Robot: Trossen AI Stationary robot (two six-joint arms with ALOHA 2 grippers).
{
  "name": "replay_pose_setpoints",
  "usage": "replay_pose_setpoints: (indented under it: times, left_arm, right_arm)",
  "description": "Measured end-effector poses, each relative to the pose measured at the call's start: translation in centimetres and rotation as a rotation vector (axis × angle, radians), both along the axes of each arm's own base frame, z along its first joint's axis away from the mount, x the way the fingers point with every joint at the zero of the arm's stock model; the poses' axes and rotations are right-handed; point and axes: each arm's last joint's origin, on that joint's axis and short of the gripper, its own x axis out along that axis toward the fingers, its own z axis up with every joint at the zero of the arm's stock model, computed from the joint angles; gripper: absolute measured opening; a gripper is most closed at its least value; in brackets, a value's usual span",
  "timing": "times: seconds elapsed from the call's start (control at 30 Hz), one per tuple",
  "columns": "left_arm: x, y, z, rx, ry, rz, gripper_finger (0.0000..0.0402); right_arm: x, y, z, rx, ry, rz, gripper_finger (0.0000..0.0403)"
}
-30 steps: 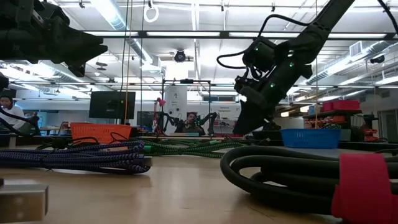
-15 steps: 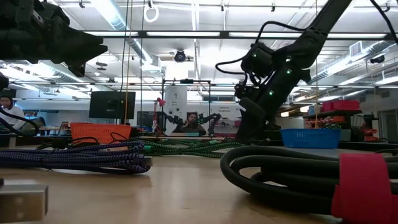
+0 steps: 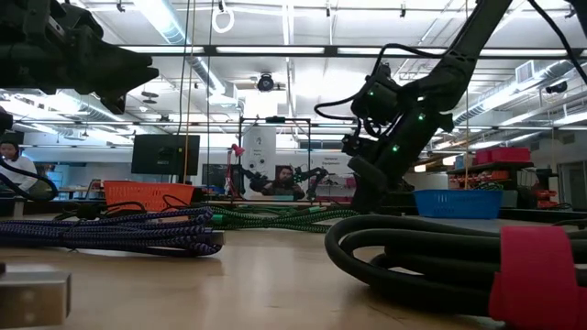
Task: Pick & Place USB Port
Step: Put the black charger cable into the orange bin
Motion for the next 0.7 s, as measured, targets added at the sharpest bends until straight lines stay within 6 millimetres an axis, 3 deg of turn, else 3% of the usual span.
replay_pose_setpoints:
  times: [0.23, 0.57, 0.7]
  left_arm:
    - [-0.1, 0.1, 0.4, -0.027, -0.042, 0.014, 0.0124]
    - [-0.4, 0.0, 2.4, -0.03, -0.254, 0.007, 0.0124]
    - [0.1, -0.1, 3.0, -0.033, -0.297, -0.028, 0.0124]
  right_arm:
    - [0.8, 1.1, 1.8, 0.072, -0.107, 0.092, 0.0019]
    - [5.8, 6.0, 12.5, -0.029, -0.461, 0.383, 0.0017]
    - [7.2, 7.6, 15.6, -0.085, -0.519, 0.455, 0.0017]
